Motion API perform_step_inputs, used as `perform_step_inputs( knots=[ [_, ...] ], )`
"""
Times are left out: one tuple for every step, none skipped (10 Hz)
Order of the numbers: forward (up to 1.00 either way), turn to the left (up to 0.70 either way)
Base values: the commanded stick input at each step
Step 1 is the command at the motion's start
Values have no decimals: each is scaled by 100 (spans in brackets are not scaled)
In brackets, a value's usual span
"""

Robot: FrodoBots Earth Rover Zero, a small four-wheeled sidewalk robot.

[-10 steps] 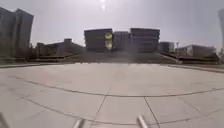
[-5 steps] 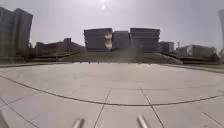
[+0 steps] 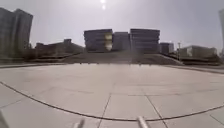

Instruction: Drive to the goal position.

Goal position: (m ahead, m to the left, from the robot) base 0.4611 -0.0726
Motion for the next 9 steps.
perform_step_inputs(
  knots=[
    [70, 1],
    [70, 1],
    [70, 1],
    [70, 1],
    [70, 1],
    [70, 1],
    [70, 1],
    [70, 1],
    [70, 1]
  ],
)
